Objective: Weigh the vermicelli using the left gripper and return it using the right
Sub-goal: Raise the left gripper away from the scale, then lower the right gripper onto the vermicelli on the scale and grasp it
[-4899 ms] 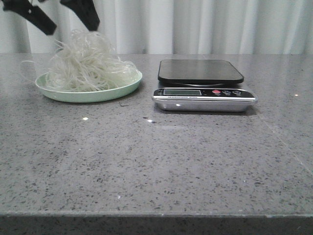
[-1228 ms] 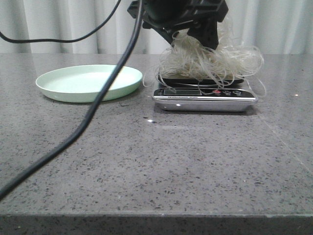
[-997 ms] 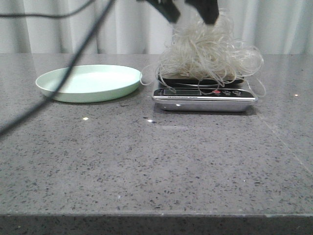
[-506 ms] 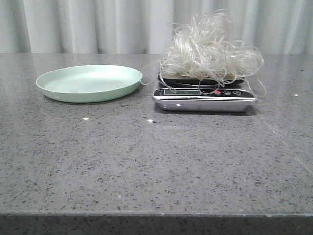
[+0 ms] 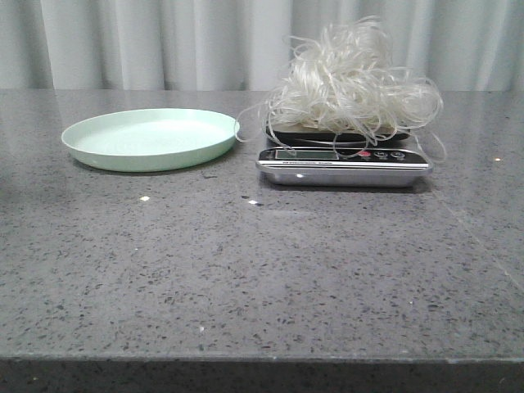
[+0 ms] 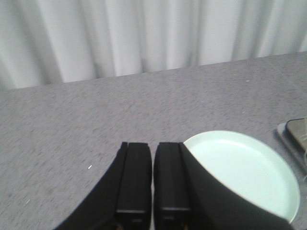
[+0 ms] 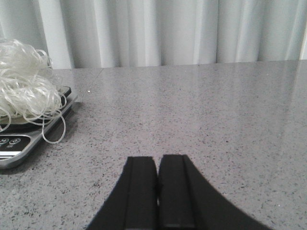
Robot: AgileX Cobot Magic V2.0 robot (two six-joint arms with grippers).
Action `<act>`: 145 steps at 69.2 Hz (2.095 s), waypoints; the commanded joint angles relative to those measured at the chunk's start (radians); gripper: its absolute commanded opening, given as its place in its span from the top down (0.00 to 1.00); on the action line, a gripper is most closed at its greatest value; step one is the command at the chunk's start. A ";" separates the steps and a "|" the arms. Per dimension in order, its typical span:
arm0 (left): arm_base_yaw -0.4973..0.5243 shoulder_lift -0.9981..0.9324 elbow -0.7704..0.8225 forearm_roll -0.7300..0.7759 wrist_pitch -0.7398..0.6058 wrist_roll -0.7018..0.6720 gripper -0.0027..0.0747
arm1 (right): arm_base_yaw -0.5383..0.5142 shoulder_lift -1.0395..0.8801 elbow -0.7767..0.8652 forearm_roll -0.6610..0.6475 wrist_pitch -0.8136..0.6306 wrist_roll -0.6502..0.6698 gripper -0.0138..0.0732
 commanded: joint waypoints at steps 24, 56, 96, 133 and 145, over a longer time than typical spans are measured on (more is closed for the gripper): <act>0.035 -0.421 0.435 0.041 -0.343 -0.006 0.79 | -0.004 -0.015 -0.009 -0.002 -0.102 -0.005 0.67; 0.035 -0.526 0.568 0.007 -0.448 -0.006 0.79 | -0.004 -0.015 -0.040 -0.002 -0.167 -0.005 0.67; 0.035 -0.526 0.568 0.007 -0.448 -0.006 0.79 | 0.046 0.550 -0.842 -0.001 0.096 -0.005 0.67; 0.035 -0.526 0.568 0.007 -0.489 -0.006 0.79 | 0.424 1.159 -1.272 -0.001 0.254 -0.031 0.19; 0.035 -0.526 0.568 0.007 -0.491 -0.006 0.79 | 0.428 1.297 -1.276 -0.001 0.279 -0.031 0.18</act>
